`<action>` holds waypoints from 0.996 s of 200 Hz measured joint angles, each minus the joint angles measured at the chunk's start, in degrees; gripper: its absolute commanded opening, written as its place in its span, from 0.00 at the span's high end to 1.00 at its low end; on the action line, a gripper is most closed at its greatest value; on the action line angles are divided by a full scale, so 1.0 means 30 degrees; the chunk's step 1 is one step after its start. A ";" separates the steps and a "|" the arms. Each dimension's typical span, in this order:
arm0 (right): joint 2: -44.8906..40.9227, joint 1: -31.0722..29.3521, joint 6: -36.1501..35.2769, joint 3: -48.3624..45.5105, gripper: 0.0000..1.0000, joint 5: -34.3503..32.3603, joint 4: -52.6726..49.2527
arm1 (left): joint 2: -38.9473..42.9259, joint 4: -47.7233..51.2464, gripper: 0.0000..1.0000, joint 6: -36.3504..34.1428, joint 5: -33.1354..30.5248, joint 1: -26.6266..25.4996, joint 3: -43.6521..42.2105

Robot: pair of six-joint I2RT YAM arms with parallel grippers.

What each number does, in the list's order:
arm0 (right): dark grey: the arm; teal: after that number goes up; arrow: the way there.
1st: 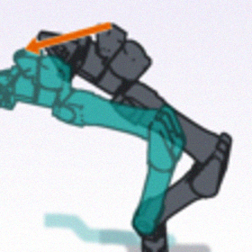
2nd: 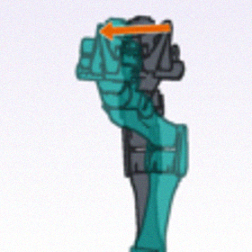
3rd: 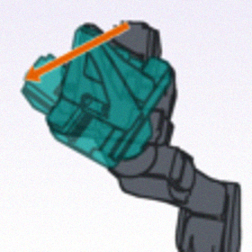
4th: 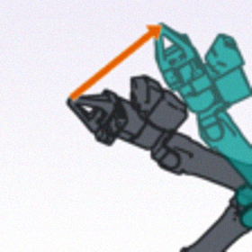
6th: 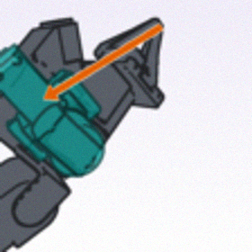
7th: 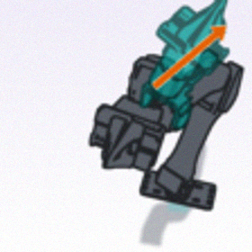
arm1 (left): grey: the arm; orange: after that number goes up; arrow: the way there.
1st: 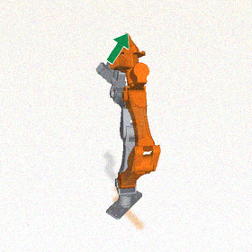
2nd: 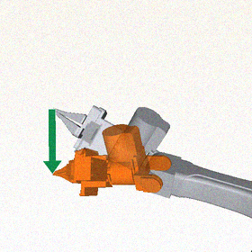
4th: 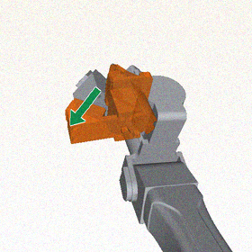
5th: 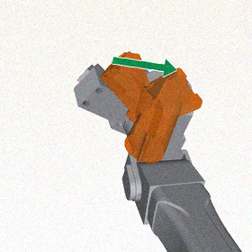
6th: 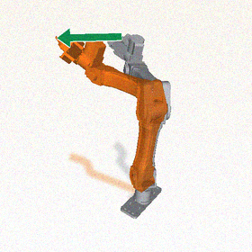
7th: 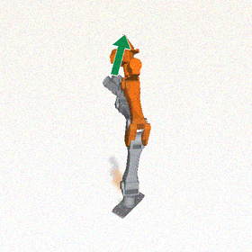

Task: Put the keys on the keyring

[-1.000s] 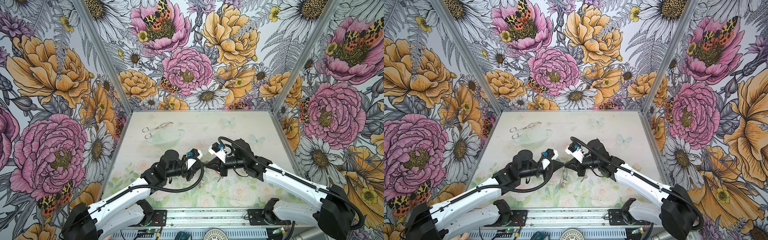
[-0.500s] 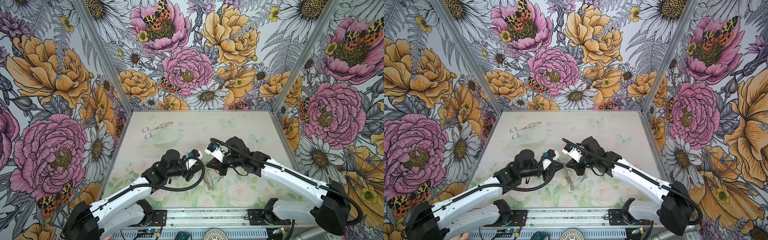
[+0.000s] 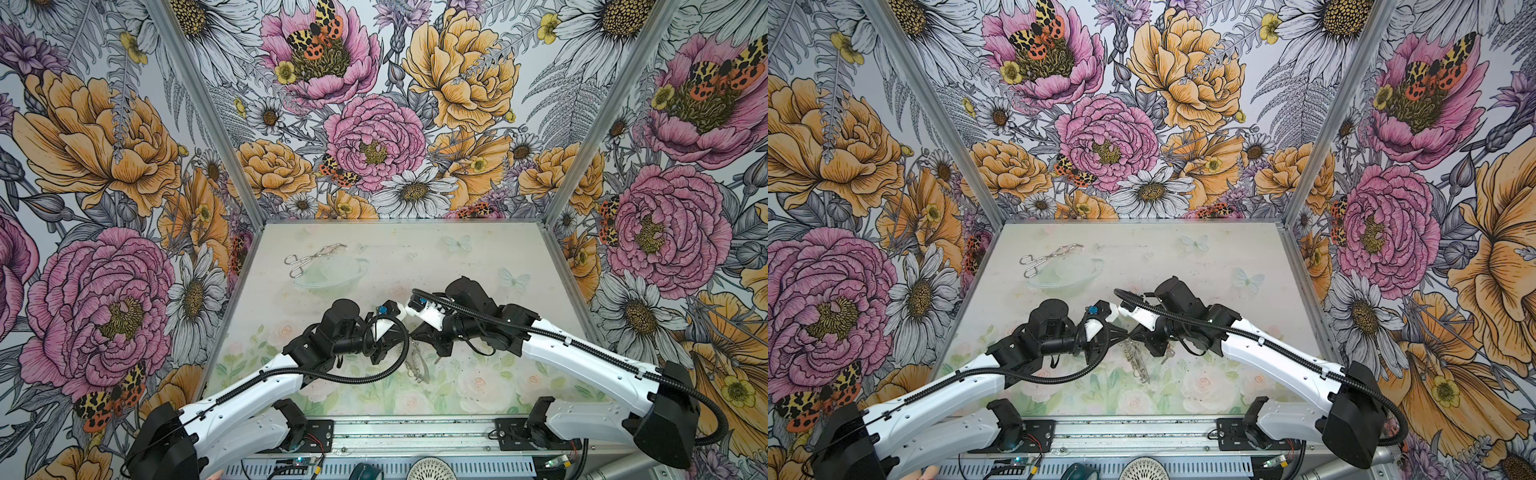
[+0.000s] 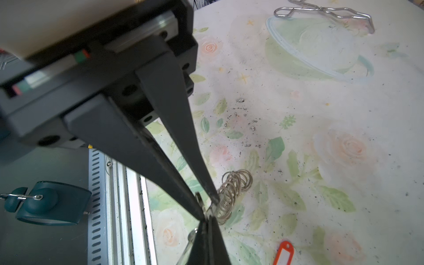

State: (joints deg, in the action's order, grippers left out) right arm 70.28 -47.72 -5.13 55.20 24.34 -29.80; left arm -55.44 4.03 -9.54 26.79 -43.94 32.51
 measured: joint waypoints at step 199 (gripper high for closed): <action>-0.0882 0.2135 0.2586 -0.1129 0.61 -0.2208 0.2448 | 0.0444 -0.6506 1.00 0.0240 -0.3359 -0.1035 -0.2951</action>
State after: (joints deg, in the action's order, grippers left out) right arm 67.64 -41.32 2.63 51.81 17.72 -22.46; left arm -54.11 -15.49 -8.82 16.71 -47.05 23.66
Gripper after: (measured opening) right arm 0.385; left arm 0.050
